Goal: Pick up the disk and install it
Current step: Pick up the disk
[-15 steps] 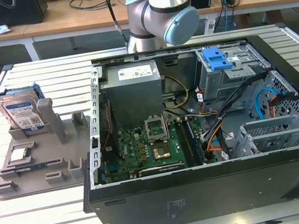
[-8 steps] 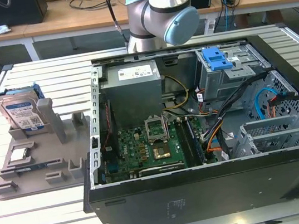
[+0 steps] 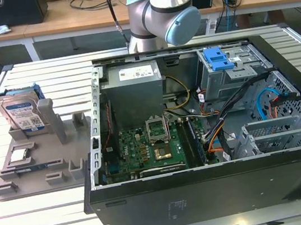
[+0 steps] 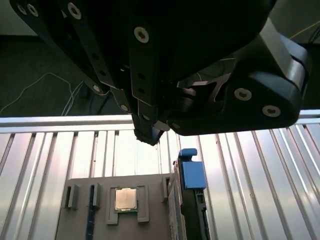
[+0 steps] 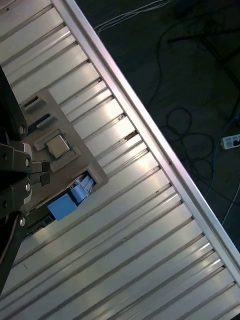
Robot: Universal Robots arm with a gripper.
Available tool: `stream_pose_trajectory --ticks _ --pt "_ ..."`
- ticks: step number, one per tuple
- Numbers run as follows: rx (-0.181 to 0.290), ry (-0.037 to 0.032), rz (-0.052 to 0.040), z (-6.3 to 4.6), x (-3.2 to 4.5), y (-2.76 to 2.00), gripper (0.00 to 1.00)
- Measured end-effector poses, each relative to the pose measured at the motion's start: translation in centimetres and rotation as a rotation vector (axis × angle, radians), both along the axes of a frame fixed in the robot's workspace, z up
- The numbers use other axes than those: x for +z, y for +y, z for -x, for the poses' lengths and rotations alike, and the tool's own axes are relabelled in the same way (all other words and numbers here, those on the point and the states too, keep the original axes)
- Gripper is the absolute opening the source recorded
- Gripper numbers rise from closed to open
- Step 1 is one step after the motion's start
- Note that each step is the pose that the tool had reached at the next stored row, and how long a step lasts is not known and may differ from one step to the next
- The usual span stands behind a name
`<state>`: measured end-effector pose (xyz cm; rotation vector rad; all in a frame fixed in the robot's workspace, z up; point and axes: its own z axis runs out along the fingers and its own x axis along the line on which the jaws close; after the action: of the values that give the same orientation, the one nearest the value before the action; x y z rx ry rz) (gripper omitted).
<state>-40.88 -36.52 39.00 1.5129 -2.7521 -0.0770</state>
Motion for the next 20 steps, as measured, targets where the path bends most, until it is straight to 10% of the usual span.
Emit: stream_pose_trajectory --ticks 7,20 --pt "0.177 0.0001 0.0000 0.00 0.00 0.00 0.11" --pt "0.355 0.0001 0.0001 0.00 0.00 0.00 0.11"
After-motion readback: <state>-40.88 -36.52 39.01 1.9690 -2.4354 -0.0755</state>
